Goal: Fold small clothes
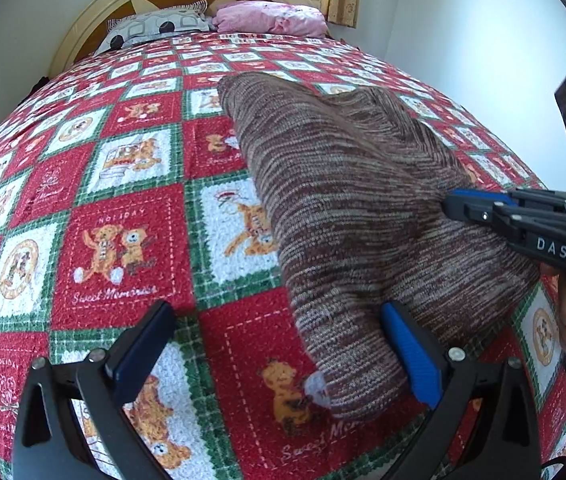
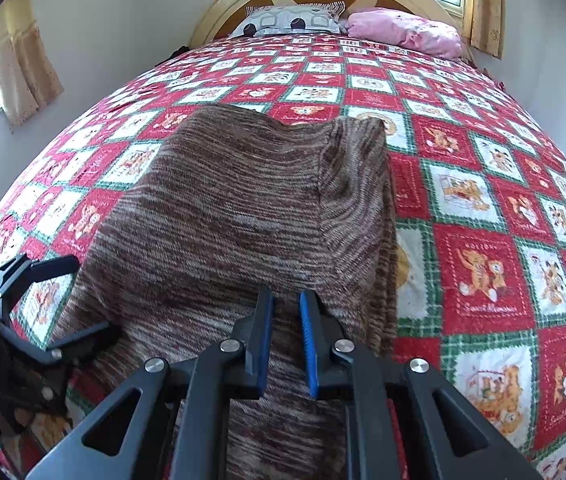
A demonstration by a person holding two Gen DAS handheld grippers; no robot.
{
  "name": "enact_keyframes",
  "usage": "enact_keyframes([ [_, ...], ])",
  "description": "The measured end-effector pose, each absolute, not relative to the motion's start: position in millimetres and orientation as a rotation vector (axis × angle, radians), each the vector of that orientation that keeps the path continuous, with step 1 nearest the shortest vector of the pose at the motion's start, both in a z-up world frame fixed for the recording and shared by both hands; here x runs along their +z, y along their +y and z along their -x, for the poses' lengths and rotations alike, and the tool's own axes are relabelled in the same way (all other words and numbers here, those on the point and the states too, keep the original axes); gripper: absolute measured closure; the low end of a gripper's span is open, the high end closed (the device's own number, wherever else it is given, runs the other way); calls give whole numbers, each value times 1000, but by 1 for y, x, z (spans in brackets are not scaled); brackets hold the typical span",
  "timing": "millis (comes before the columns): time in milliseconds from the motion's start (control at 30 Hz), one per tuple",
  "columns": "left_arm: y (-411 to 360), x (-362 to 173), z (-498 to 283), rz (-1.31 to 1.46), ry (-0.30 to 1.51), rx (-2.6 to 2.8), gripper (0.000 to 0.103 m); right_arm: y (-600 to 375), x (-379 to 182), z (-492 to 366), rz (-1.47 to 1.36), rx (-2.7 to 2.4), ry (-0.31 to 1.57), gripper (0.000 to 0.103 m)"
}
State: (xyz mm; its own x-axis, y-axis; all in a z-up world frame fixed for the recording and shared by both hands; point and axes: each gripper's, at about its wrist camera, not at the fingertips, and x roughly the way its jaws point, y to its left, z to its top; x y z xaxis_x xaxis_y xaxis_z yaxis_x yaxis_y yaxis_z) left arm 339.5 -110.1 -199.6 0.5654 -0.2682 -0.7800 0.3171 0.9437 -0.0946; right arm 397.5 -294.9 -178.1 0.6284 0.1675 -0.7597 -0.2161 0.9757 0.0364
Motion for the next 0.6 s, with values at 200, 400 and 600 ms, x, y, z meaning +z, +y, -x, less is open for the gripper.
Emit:
enact_keyframes([
  [200,-102,-182,-342,-35,882,-325,0,-292,-179,-403,110,221,878,91],
  [400,-106,-173,-362,-63,857,-296,0,-309,-158,-413,-3,275,822,90],
  [600,-114,-193,-366,-57,886,-307,0,-306,-164,-471,43,213,893,90],
])
